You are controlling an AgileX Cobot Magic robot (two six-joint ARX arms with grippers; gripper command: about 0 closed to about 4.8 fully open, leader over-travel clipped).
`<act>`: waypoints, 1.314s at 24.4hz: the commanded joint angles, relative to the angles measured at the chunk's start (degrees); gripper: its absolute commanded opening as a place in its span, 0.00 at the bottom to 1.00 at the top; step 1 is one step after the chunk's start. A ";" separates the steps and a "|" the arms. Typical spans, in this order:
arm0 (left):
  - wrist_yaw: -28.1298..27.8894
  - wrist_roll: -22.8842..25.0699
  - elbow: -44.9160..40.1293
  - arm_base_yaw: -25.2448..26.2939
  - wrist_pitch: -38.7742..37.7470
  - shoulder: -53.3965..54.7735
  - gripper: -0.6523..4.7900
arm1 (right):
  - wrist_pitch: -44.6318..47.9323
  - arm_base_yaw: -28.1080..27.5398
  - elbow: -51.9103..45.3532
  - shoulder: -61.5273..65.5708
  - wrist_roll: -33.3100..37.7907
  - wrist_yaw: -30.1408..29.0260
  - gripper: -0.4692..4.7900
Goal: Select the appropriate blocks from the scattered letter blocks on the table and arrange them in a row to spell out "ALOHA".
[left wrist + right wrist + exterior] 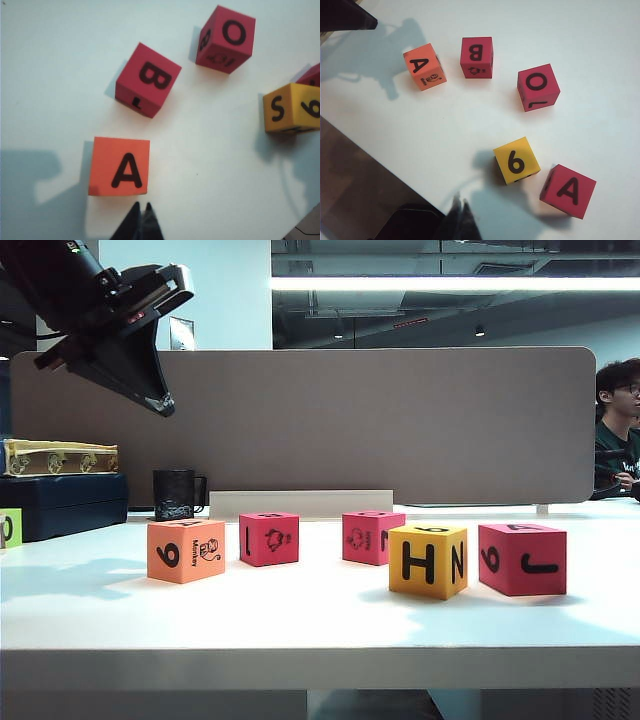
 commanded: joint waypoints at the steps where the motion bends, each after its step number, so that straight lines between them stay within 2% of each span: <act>1: -0.07 3.74 0.24 -0.35 1.07 0.02 0.24 | -0.35 0.04 0.31 -0.13 -0.24 0.07 0.08; 4: -1.77 4.04 1.16 -1.53 0.96 1.81 0.45 | -0.48 0.04 0.31 -0.13 -1.20 0.09 0.08; 7: -3.17 3.45 4.37 -3.08 0.46 6.32 0.84 | -0.63 0.04 0.31 -0.13 -1.57 0.09 0.08; 9: -4.35 4.35 6.27 -3.58 0.66 9.11 0.94 | -0.98 0.04 0.31 -0.13 -1.57 0.09 0.08; 12: -4.35 4.98 8.33 -3.76 0.96 11.58 0.98 | -2.21 0.04 0.81 -0.11 -1.60 0.09 0.08; 16: -5.70 7.61 12.72 -4.74 0.11 15.74 0.98 | -4.02 0.04 4.35 -0.13 -1.70 0.11 0.08; 18: -9.25 9.60 15.74 -6.73 -1.18 18.43 0.98 | -5.53 0.04 6.51 -0.11 -1.68 0.13 0.08; 19: -11.65 12.50 17.44 -7.78 -1.84 20.26 0.98 | -6.99 0.04 7.61 -0.11 -1.68 0.13 0.08; 21: -14.60 15.06 19.45 -8.92 -3.61 22.86 0.98 | -10.03 0.02 9.01 -0.11 -1.70 0.20 0.08; 25: -14.82 15.04 20.17 -8.74 -3.19 26.49 0.98 | -13.55 0.02 9.94 -0.15 -1.68 1.14 0.08; 32: -13.66 16.31 20.13 -8.90 -0.02 29.11 0.97 | -13.84 0.02 9.94 -0.04 -1.68 1.38 0.08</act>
